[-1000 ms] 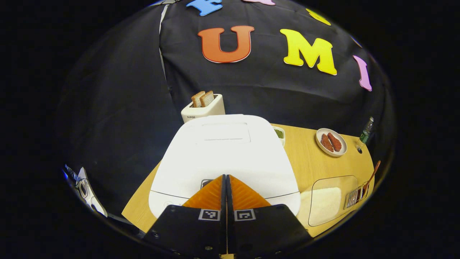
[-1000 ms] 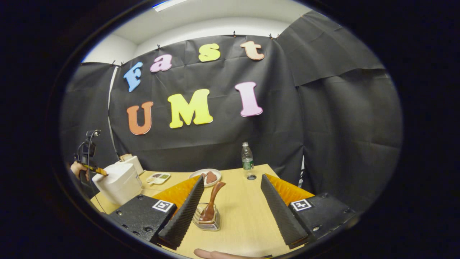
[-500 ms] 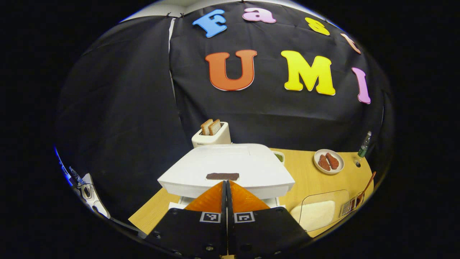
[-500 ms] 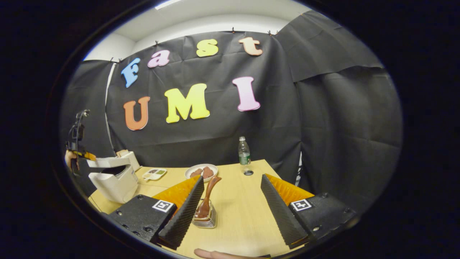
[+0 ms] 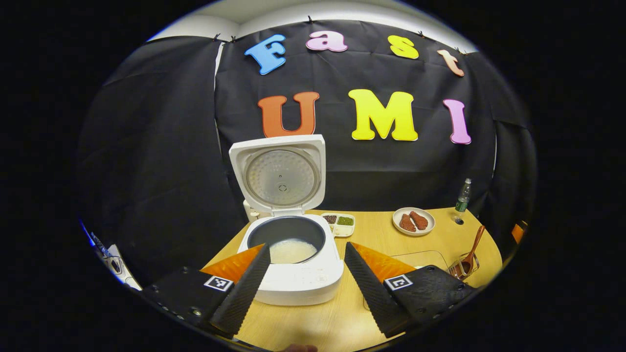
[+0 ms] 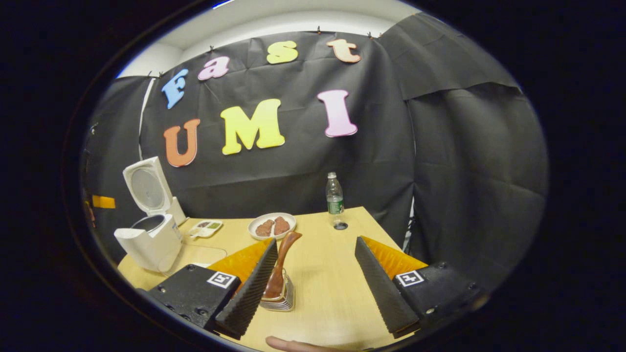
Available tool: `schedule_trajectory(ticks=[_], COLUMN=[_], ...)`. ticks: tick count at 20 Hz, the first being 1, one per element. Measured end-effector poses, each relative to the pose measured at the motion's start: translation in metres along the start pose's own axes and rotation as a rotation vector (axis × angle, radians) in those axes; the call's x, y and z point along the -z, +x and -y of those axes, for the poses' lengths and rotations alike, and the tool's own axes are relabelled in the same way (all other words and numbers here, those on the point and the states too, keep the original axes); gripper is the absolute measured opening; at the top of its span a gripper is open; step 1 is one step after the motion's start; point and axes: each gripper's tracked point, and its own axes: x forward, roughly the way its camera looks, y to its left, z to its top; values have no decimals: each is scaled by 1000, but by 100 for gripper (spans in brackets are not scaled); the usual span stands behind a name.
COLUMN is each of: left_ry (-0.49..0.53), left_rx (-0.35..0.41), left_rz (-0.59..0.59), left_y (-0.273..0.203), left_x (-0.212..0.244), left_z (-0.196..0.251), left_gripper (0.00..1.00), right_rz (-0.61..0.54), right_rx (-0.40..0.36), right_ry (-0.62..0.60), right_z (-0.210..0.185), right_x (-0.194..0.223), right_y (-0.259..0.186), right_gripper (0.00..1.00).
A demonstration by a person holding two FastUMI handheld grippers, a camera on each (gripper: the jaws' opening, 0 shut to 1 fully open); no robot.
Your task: Close the left gripper, press the button to open the rice cooker; take a wooden spoon from the chopstick holder with the right hand, scoop a spoonful of rice and pour it into the rice cooker, then put the wooden spoon back into the chopstick holder.
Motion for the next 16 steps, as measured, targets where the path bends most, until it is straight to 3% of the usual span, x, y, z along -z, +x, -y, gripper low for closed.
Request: schedule_trajectory(ticks=[8, 13, 16], left_ry=[-23, -18, -21], left_rx=[-1, 24, 40], left_rz=[191, 206, 204], left_y=[-59, -84, -96], left_x=[-11, 3, 11], left_z=[8, 17, 22], left_gripper=[96, 96, 95], right_rz=[-150, -225, -281], right_rx=[-82, -175, -179], right_ry=[43, 127, 151], right_z=[-23, -53, -58], right_x=[37, 56, 71], right_y=[65, 101, 123], right_gripper=[100, 98, 100])
